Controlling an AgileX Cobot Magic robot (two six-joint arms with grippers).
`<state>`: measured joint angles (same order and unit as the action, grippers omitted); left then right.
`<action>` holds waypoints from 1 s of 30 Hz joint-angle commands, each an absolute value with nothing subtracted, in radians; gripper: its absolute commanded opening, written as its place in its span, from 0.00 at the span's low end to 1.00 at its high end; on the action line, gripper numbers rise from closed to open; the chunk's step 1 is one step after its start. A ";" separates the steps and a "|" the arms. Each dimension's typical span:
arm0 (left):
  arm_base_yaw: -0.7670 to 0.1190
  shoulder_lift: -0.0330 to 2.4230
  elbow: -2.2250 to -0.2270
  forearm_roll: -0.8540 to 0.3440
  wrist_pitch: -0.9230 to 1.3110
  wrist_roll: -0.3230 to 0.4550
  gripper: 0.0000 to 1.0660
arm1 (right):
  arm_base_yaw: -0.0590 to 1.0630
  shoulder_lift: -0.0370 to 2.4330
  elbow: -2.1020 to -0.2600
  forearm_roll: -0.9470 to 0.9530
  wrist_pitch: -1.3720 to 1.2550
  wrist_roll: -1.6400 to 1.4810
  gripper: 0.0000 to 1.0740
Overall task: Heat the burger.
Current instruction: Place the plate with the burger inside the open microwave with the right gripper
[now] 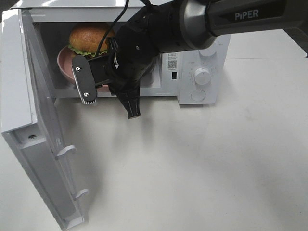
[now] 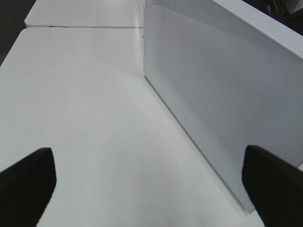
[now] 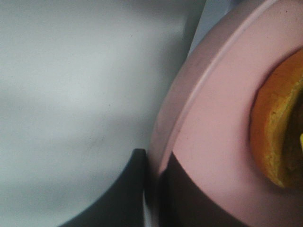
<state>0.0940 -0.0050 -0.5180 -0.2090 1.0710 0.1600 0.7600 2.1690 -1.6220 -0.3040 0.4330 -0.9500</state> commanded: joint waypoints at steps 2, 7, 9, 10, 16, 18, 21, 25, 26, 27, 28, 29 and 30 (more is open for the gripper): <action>0.097 -0.021 -0.516 -0.218 1.073 0.155 0.94 | 0.757 2.180 -1.684 -0.335 0.393 -0.908 0.00; 0.097 -0.021 -0.516 -0.218 1.073 0.155 0.94 | 0.756 2.228 -1.757 -0.359 0.409 -0.870 0.00; 0.097 -0.021 -0.516 -0.218 1.073 0.155 0.94 | 0.756 2.236 -1.767 -0.359 0.414 -0.870 0.00; 0.097 -0.021 -0.516 -0.218 1.073 0.155 0.94 | 0.756 2.251 -1.790 -0.359 0.416 -0.870 0.00; 0.097 -0.021 -0.516 -0.218 1.073 0.155 0.94 | 0.756 2.302 -1.872 -0.358 0.418 -0.869 0.00; 0.097 -0.021 -0.516 -0.218 1.073 0.155 0.94 | 0.756 2.308 -1.884 -0.359 0.419 -0.869 0.00; 0.097 -0.021 -0.516 -0.218 1.073 0.155 0.94 | 0.756 2.334 -1.933 -0.359 0.431 -0.866 0.00; 0.097 -0.021 -0.516 -0.218 1.073 0.155 0.94 | 0.756 2.350 -1.960 -0.358 0.437 -0.866 0.01; 0.097 -0.021 -0.516 -0.218 1.073 0.155 0.94 | 0.756 2.354 -1.968 -0.358 0.437 -0.866 0.01; 0.097 -0.021 -0.516 -0.218 1.073 0.155 0.94 | 0.756 2.354 -1.968 -0.358 0.437 -0.866 0.01; 0.097 -0.021 -0.516 -0.218 1.073 0.155 0.94 | 0.756 2.363 -1.984 -0.359 0.439 -0.866 0.01; 0.097 -0.021 -0.516 -0.218 1.073 0.155 0.94 | 0.746 2.367 -1.994 -0.357 0.441 -0.866 0.01; 0.097 -0.021 -0.516 -0.218 1.073 0.155 0.94 | 0.746 2.367 -1.994 -0.357 0.441 -0.866 0.01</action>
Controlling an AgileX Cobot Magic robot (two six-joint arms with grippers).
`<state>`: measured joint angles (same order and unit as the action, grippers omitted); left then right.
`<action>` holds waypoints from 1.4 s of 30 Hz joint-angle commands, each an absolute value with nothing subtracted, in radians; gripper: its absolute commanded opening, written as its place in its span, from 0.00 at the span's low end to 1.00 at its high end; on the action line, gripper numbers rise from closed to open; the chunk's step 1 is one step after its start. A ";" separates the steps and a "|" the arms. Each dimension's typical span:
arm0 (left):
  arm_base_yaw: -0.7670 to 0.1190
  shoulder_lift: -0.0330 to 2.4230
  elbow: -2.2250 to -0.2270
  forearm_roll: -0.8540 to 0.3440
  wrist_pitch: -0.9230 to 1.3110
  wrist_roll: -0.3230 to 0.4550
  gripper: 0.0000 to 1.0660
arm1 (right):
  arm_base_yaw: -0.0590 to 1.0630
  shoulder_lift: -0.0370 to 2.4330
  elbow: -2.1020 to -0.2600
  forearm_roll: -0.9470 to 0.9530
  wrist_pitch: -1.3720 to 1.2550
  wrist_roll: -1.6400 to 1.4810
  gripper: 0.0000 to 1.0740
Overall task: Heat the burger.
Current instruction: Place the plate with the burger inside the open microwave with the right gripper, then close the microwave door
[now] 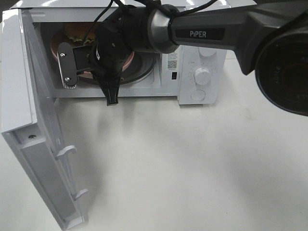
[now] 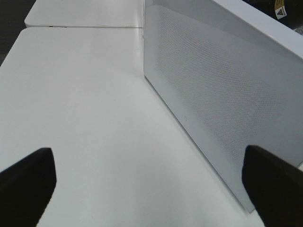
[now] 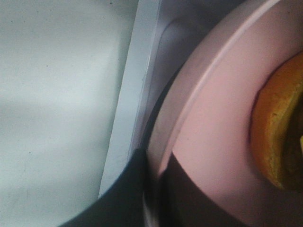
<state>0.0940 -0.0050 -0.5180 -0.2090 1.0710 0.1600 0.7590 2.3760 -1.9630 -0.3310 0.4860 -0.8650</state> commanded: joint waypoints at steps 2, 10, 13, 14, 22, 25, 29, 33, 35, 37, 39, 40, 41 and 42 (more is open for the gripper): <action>0.097 -0.021 -0.516 -0.218 1.073 0.155 0.94 | 0.744 2.378 -2.005 -0.357 0.442 -0.866 0.01; 0.097 -0.021 -0.516 -0.218 1.073 0.155 0.94 | 0.723 2.407 -2.014 -0.350 0.437 -0.866 0.03; 0.097 -0.021 -0.516 -0.218 1.073 0.155 0.94 | 0.721 2.415 -2.014 -0.348 0.438 -0.863 0.04; 0.097 -0.021 -0.516 -0.218 1.073 0.155 0.94 | 0.716 2.415 -2.014 -0.348 0.435 -0.863 0.05; 0.097 -0.021 -0.516 -0.218 1.073 0.155 0.94 | 0.710 2.415 -2.014 -0.350 0.438 -0.821 0.16; 0.097 -0.021 -0.516 -0.218 1.073 0.155 0.94 | 0.710 2.415 -2.014 -0.350 0.438 -0.821 0.24; 0.097 -0.021 -0.516 -0.218 1.073 0.155 0.94 | 0.710 2.415 -2.014 -0.348 0.445 -0.821 0.36; 0.097 -0.021 -0.516 -0.218 1.073 0.155 0.94 | 0.710 2.409 -2.004 -0.346 0.449 -0.819 0.41; 0.097 -0.021 -0.516 -0.218 1.073 0.155 0.94 | 0.710 2.391 -1.973 -0.342 0.438 -0.819 0.44; 0.097 -0.021 -0.516 -0.218 1.073 0.155 0.94 | 0.710 2.381 -1.950 -0.330 0.425 -0.819 0.46; 0.097 -0.021 -0.516 -0.218 1.073 0.155 0.94 | 0.710 2.367 -1.924 -0.321 0.400 -0.819 0.50; 0.097 -0.021 -0.516 -0.218 1.073 0.155 0.94 | 0.710 2.361 -1.912 -0.320 0.390 -0.819 0.52; 0.097 -0.021 -0.516 -0.218 1.073 0.155 0.94 | 0.710 2.361 -1.912 -0.320 0.390 -0.819 0.52; 0.097 -0.021 -0.516 -0.218 1.073 0.155 0.94 | 0.710 2.344 -1.887 -0.318 0.377 -0.818 0.57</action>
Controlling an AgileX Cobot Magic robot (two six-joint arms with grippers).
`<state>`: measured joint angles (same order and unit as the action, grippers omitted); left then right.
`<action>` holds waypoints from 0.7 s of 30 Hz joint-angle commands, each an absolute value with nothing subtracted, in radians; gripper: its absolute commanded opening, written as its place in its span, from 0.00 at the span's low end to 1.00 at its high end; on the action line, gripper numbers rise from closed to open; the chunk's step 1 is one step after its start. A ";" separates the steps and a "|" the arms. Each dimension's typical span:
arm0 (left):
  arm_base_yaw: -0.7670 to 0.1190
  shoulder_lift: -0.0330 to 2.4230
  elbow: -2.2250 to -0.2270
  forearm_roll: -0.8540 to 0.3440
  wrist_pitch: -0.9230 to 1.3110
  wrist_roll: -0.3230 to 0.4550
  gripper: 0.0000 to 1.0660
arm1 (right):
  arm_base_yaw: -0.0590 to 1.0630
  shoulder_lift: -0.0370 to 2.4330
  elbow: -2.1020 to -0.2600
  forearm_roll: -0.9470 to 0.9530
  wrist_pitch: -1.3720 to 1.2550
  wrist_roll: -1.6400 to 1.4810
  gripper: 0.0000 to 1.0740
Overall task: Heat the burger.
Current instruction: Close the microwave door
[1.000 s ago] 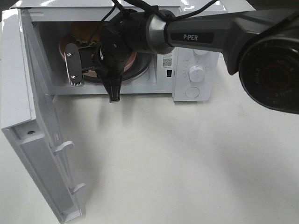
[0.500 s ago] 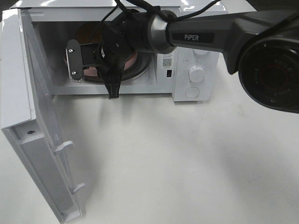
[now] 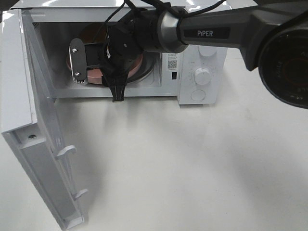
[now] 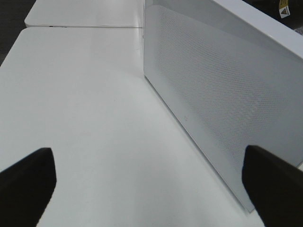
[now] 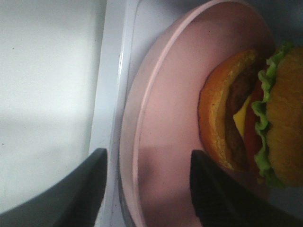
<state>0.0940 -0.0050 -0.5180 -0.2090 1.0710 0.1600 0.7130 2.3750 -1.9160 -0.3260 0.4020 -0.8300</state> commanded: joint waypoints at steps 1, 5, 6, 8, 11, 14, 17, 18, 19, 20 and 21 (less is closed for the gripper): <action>0.097 -0.021 -0.516 -0.218 1.073 0.155 0.94 | 0.710 2.344 -1.887 -0.318 0.377 -0.818 0.57; 0.097 -0.021 -0.516 -0.218 1.073 0.155 0.94 | 0.710 2.296 -1.806 -0.302 0.313 -0.818 0.73; 0.097 -0.021 -0.516 -0.218 1.073 0.155 0.94 | 0.710 2.296 -1.806 -0.302 0.313 -0.818 0.73; 0.097 -0.021 -0.516 -0.218 1.073 0.155 0.94 | 0.710 2.278 -1.774 -0.302 0.299 -0.818 0.76; 0.097 -0.021 -0.516 -0.218 1.073 0.155 0.94 | 0.710 2.248 -1.730 -0.302 0.279 -0.819 0.75; 0.097 -0.021 -0.516 -0.218 1.073 0.155 0.94 | 0.711 2.201 -1.662 -0.302 0.246 -0.819 0.75; 0.097 -0.021 -0.516 -0.218 1.073 0.155 0.94 | 0.713 2.166 -1.613 -0.302 0.231 -0.819 0.74; 0.097 -0.021 -0.516 -0.218 1.073 0.155 0.94 | 0.713 2.138 -1.576 -0.301 0.222 -0.819 0.74; 0.097 -0.021 -0.516 -0.218 1.073 0.155 0.94 | 0.713 2.138 -1.576 -0.301 0.222 -0.819 0.74; 0.097 -0.021 -0.516 -0.218 1.073 0.155 0.94 | 0.713 2.126 -1.562 -0.301 0.219 -0.819 0.74; 0.097 -0.021 -0.516 -0.218 1.073 0.155 0.94 | 0.717 2.101 -1.529 -0.300 0.213 -0.819 0.74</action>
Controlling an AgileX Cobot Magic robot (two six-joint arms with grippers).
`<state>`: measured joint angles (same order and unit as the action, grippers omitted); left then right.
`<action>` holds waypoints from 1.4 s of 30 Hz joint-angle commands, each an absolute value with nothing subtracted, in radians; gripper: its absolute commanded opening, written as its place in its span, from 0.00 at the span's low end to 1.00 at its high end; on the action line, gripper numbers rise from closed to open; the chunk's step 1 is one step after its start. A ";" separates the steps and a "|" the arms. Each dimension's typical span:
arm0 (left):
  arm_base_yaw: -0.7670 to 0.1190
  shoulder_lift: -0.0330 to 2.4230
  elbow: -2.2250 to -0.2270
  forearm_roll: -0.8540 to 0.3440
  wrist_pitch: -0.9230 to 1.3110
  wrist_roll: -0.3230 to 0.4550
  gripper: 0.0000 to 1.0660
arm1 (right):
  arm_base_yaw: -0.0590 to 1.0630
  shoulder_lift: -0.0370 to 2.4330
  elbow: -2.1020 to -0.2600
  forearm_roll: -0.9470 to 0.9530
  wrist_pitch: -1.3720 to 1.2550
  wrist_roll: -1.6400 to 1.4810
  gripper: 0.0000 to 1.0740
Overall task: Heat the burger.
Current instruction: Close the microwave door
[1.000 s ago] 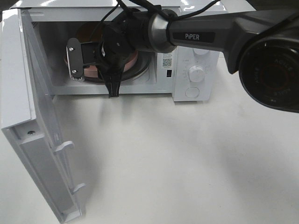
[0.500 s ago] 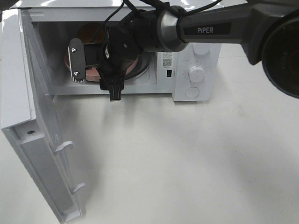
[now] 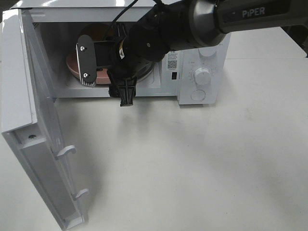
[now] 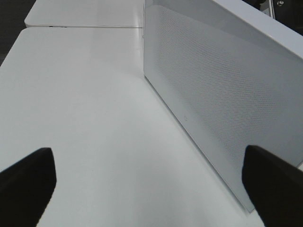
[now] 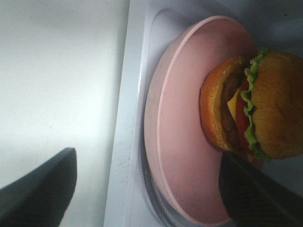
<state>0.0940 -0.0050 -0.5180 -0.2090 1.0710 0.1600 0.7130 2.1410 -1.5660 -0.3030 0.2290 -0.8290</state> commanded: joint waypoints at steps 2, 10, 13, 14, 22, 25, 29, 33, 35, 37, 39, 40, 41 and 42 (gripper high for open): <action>0.097 -0.021 -0.516 -0.218 1.073 0.155 0.94 | 0.719 2.087 -1.512 -0.300 0.210 -0.819 0.73; 0.097 -0.021 -0.516 -0.218 1.073 0.155 0.94 | 0.724 1.958 -1.372 -0.298 0.197 -0.818 0.72; 0.097 -0.021 -0.516 -0.218 1.073 0.155 0.94 | 0.724 1.915 -1.327 -0.297 0.198 -0.815 0.71; 0.097 -0.021 -0.516 -0.218 1.073 0.155 0.94 | 0.724 1.915 -1.327 -0.297 0.198 -0.815 0.71; 0.097 -0.021 -0.516 -0.218 1.073 0.155 0.94 | 0.724 1.792 -1.206 -0.297 0.198 -0.746 0.71; 0.097 -0.021 -0.516 -0.218 1.073 0.155 0.94 | 0.724 1.748 -1.162 -0.297 0.199 -0.719 0.71; 0.097 -0.021 -0.516 -0.218 1.073 0.155 0.94 | 0.724 1.668 -1.086 -0.296 0.199 -0.667 0.71; 0.097 -0.021 -0.516 -0.218 1.073 0.155 0.94 | 0.724 1.619 -1.038 -0.295 0.208 -0.616 0.71; 0.097 -0.021 -0.516 -0.218 1.073 0.155 0.94 | 0.724 1.587 -1.009 -0.295 0.210 -0.574 0.71; 0.097 -0.021 -0.516 -0.218 1.073 0.155 0.94 | 0.724 1.536 -0.970 -0.295 0.229 -0.512 0.71; 0.097 -0.021 -0.516 -0.218 1.073 0.155 0.94 | 0.724 1.500 -0.944 -0.294 0.245 -0.466 0.71; 0.097 -0.021 -0.516 -0.218 1.073 0.155 0.94 | 0.724 1.500 -0.944 -0.294 0.245 -0.466 0.71; 0.097 -0.021 -0.516 -0.218 1.073 0.155 0.94 | 0.724 1.465 -0.921 -0.294 0.264 -0.411 0.71; 0.097 -0.021 -0.516 -0.218 1.073 0.155 0.94 | 0.724 1.446 -0.909 -0.294 0.278 -0.382 0.71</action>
<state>0.0940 -0.0050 -0.5180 -0.2090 1.0710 0.1600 0.7240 1.4980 -0.9370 -0.2990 0.2420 -0.4630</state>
